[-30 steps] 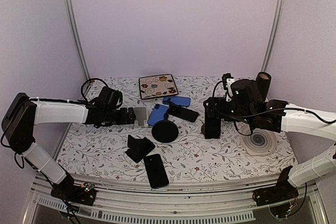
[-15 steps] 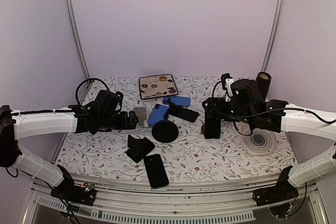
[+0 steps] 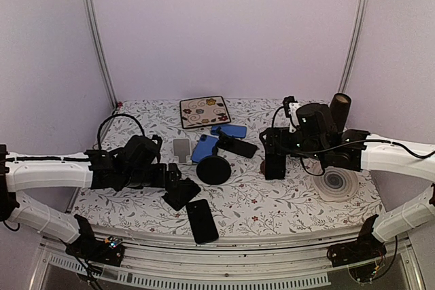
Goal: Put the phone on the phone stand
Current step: Pick up the phone stand from the center of the board.
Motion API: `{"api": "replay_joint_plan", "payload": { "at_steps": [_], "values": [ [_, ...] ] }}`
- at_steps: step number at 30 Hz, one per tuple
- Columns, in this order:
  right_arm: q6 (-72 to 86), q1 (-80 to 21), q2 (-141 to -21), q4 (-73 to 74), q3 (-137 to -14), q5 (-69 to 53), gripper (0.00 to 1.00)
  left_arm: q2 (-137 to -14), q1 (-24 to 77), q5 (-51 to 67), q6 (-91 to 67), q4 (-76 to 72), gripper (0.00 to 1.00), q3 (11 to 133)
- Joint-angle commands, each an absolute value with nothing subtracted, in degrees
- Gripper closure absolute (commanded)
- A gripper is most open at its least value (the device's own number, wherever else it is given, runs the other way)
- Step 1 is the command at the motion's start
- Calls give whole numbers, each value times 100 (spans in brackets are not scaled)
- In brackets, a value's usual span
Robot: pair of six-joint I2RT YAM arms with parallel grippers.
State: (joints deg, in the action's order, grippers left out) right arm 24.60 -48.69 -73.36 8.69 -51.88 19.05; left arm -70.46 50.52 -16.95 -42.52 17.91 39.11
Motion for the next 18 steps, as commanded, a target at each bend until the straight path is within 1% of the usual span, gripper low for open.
{"api": "replay_joint_plan", "payload": {
  "at_steps": [1,18],
  "values": [
    [2427,-4837,-7408,706,-5198,1848,1,-6902,5294,-1863,-4487,1957,3,3813],
    [2426,-4836,-7513,678,-5204,1815,1,-7211,5786,-1937,-4767,1858,3,3758]
  ]
}}
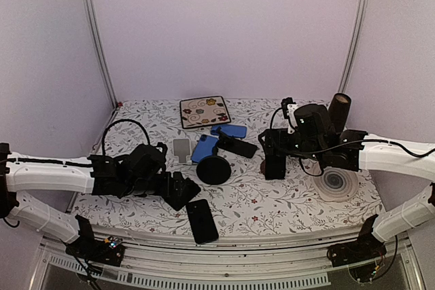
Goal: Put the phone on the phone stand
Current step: Pick up the phone stand from the center of the board.
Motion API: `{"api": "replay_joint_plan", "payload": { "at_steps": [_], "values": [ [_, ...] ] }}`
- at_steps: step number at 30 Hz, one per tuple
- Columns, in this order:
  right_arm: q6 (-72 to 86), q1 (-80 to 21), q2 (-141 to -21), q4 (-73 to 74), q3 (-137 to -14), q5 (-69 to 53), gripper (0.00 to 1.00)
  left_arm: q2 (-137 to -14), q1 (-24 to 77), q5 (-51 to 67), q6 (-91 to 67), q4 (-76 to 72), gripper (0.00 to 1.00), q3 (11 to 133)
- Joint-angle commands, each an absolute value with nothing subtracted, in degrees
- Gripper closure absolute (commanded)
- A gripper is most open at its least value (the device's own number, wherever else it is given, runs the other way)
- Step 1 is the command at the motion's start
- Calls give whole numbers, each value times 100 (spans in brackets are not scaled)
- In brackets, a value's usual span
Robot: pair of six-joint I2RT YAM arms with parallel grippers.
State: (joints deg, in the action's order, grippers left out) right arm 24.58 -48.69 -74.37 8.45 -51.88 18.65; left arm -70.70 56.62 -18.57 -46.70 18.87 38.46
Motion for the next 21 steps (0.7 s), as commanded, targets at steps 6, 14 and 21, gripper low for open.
{"api": "replay_joint_plan", "payload": {
  "at_steps": [6,14,21],
  "values": [
    [2411,-4842,-7519,690,-5206,1809,1,-7405,5792,-2048,-4554,1691,3,3740],
    [2382,-4832,-7523,704,-5201,1828,1,-7664,5561,-1962,-3832,1332,3,3738],
    [2351,-4828,-7465,749,-5169,1862,1,-7737,5319,-1302,-2715,463,3,3530]
  ]
}}
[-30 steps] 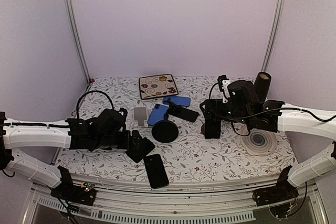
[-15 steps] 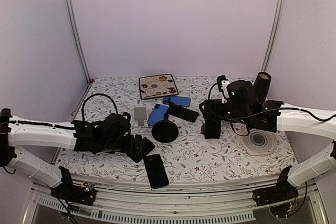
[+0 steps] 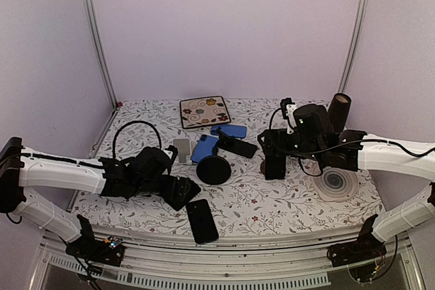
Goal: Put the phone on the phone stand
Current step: Pick up the phone stand from the center of the board.
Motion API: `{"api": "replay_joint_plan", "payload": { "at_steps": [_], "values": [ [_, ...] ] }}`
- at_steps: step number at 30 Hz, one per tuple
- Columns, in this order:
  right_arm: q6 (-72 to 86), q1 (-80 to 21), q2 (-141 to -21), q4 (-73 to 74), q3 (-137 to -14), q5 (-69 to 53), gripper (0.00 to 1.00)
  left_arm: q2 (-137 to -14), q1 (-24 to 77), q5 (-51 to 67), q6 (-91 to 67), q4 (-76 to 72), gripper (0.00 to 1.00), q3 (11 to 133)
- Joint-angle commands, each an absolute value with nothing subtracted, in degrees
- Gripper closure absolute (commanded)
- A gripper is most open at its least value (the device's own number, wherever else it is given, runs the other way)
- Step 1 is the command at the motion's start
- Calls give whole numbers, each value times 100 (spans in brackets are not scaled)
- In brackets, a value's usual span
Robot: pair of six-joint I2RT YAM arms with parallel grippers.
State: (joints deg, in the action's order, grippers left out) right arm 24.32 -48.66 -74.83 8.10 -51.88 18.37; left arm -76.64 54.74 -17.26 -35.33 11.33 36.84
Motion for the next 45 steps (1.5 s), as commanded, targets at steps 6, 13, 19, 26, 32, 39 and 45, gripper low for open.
{"api": "replay_joint_plan", "payload": {
  "at_steps": [6,13,19,26,32,39,45],
  "values": [
    [2355,-4825,-7380,770,-5095,1879,1,-7785,5124,-764,-2112,107,3,3355],
    [2341,-4820,-7358,758,-5079,1863,1,-7772,5111,-482,-1849,-135,9,3289],
    [2314,-4818,-7330,756,-5069,1864,1,-7789,5112,-519,-1784,-115,19,3292],
    [2327,-4817,-7296,756,-5018,1855,1,-7698,5118,-551,-1826,-106,34,3284],
    [2364,-4810,-7217,748,-4960,1857,1,-7610,5124,-586,-1934,-46,45,3298],
    [2373,-4816,-7172,765,-4939,1863,1,-7375,5194,-829,-2208,112,48,3280],
    [2382,-4816,-7206,730,-4920,1839,1,-7159,5314,-1397,-2641,433,47,3285]
  ]
}}
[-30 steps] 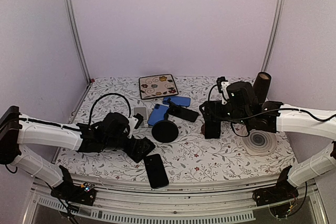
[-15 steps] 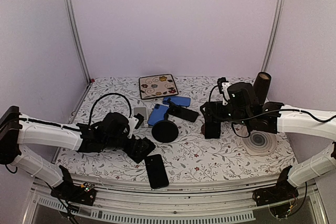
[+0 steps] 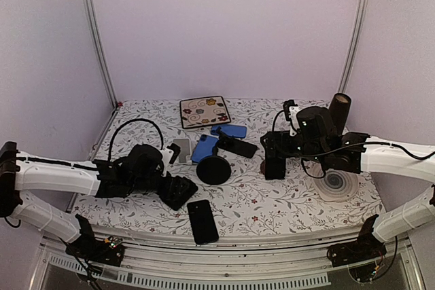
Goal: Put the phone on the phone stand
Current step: Pick up the phone stand from the center of the board, then place the phone stand at the center of the board.
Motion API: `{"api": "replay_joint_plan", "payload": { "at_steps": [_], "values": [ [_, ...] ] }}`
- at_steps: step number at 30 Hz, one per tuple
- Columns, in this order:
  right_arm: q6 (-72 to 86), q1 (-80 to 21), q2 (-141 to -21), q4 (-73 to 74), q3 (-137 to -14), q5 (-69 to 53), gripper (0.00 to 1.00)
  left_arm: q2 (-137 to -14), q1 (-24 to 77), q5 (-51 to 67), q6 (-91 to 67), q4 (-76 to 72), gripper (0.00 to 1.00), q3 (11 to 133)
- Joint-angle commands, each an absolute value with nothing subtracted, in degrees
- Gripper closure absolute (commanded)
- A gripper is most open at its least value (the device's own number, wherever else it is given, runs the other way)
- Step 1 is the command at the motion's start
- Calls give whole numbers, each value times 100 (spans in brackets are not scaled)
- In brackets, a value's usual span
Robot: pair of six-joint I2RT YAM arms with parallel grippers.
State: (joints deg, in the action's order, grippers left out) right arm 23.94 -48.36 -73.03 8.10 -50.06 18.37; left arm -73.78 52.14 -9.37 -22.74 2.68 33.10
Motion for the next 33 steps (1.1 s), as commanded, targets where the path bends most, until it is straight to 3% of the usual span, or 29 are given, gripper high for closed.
{"api": "replay_joint_plan", "payload": {
  "at_steps": [1,15,33],
  "values": [
    [2382,-4810,-7215,722,-4924,1837,1,-7135,5328,-1511,-2738,518,48,3298],
    [2348,-4815,-7321,673,-4988,1785,1,-7090,5548,-2825,-4127,1420,48,3472],
    [2347,-4811,-7299,705,-4999,1788,1,-8087,5750,-3365,-5331,1701,47,4078]
  ]
}}
